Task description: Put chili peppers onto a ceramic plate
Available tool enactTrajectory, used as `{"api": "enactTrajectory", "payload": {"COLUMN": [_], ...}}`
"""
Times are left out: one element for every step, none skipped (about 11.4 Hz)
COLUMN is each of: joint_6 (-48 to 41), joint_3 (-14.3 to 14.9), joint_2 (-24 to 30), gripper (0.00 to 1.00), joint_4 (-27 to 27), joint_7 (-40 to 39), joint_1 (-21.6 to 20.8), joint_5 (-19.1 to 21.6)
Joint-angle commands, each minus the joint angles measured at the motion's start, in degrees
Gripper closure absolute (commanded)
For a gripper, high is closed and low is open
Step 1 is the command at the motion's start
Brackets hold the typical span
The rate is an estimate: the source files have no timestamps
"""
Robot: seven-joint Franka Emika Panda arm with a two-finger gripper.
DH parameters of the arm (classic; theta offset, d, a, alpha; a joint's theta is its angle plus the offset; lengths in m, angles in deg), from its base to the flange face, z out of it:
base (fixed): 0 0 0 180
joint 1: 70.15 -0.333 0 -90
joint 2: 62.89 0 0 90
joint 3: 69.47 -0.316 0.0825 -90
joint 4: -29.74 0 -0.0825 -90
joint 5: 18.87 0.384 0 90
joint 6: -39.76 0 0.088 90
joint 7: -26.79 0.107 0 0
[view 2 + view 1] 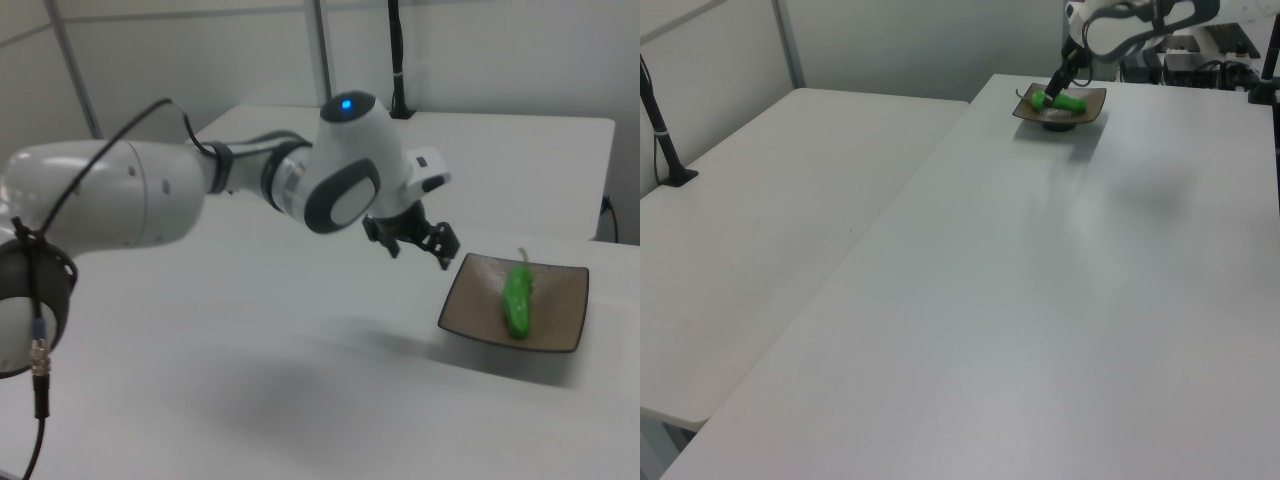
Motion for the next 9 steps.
{"api": "enactTrajectory", "payload": {"joint_6": [-13.86, -18.86, -23.69, -26.70, -28.03, -28.13, -27.96, -28.22, -28.48], "joint_3": [-1.97, -2.24, -2.24, -2.33, -3.20, -3.81, -3.91, -3.91, -3.91], "joint_2": [7.50, 8.82, 10.31, 12.16, 14.52, 17.59, 20.41, 22.70, 24.55], "gripper": [0.00, 0.00, 0.00, 0.00, 0.00, 0.00, 0.00, 0.00, 0.00], "joint_4": [-2.64, -3.00, -3.44, -4.49, -6.59, -9.48, -11.42, -11.70, -12.06], "joint_7": [0.90, 1.17, 3.26, 6.67, 9.40, 11.78, 13.80, 15.56, 16.19], "joint_1": [-0.16, -0.25, -0.95, -1.13, -1.83, -2.09, -3.05, -5.06, -6.48], "joint_5": [1.39, 2.18, 3.14, 3.59, 3.59, 3.59, 3.59, 3.24, 2.72]}}
